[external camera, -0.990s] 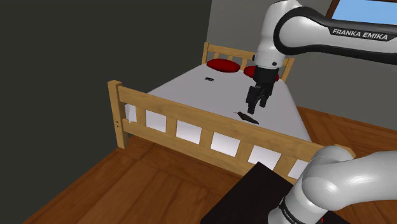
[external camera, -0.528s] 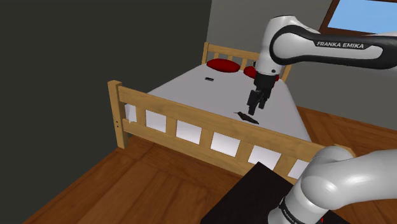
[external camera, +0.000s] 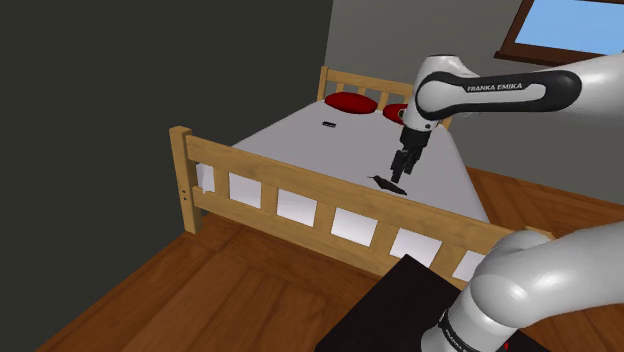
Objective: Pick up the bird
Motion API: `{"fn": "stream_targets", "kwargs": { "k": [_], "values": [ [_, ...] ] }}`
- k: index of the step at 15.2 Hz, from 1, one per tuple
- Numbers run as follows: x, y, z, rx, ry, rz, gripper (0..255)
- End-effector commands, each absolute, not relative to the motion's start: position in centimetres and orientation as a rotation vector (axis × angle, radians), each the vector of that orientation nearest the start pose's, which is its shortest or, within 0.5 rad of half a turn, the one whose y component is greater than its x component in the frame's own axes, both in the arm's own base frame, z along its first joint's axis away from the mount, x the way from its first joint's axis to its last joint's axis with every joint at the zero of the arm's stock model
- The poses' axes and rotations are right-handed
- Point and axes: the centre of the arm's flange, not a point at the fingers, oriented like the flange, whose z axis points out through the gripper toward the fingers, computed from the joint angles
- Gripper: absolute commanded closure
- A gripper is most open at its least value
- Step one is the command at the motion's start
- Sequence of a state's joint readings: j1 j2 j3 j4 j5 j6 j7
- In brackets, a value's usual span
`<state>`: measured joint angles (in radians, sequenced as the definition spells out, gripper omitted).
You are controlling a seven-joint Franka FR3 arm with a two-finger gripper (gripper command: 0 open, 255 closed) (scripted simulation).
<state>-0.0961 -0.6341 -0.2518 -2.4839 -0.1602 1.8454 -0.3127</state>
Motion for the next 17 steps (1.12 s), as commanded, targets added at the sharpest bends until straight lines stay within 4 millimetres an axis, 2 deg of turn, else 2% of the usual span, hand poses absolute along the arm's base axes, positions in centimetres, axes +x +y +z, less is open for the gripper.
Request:
{"fn": "stream_targets", "kwargs": {
  "k": [1, 17],
  "values": [
    [34.2, -16.4, 48.4, -3.139, -0.108, 0.007, 0],
    [41.4, -33.4, 38.4, -3.109, -0.219, -0.13, 0]
  ]
}}
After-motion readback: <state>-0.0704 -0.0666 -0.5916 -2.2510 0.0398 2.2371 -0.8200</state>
